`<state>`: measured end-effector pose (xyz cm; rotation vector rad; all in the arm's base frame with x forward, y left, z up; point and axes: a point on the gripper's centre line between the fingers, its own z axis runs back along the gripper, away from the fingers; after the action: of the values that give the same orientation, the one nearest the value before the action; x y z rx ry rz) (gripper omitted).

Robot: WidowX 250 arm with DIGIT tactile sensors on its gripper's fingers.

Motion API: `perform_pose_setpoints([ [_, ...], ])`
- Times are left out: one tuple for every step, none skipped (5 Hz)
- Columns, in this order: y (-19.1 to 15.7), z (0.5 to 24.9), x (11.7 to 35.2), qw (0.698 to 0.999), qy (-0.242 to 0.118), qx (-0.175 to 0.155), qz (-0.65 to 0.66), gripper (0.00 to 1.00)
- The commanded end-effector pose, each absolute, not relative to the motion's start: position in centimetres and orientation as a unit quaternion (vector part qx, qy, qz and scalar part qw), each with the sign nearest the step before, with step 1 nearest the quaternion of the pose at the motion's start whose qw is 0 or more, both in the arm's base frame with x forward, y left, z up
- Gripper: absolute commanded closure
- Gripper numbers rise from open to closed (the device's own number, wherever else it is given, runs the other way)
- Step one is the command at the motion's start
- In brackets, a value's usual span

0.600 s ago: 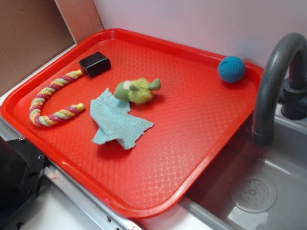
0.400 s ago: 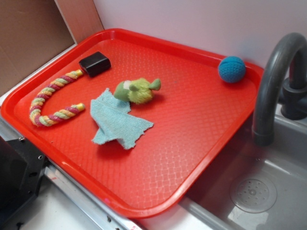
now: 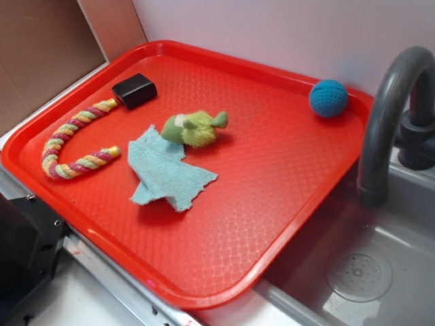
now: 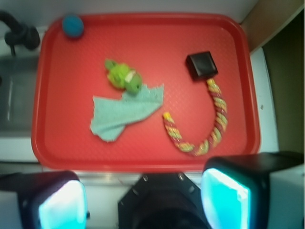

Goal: Grab the blue ball.

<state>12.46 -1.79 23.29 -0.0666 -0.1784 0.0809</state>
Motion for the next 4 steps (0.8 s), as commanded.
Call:
perform_pose_setpoints([
  [-3.3,22.0,15.2,0.982,-0.157,-0.067,0.08,0.0],
  [-4.6,20.2,17.6,0.979,-0.169,-0.096,0.055,0.0],
  [-5.5,19.5,18.6,0.978,-0.179,-0.086,0.066,0.0],
  [-6.9,18.4,20.7,0.976,-0.189,-0.093,0.063,0.0],
])
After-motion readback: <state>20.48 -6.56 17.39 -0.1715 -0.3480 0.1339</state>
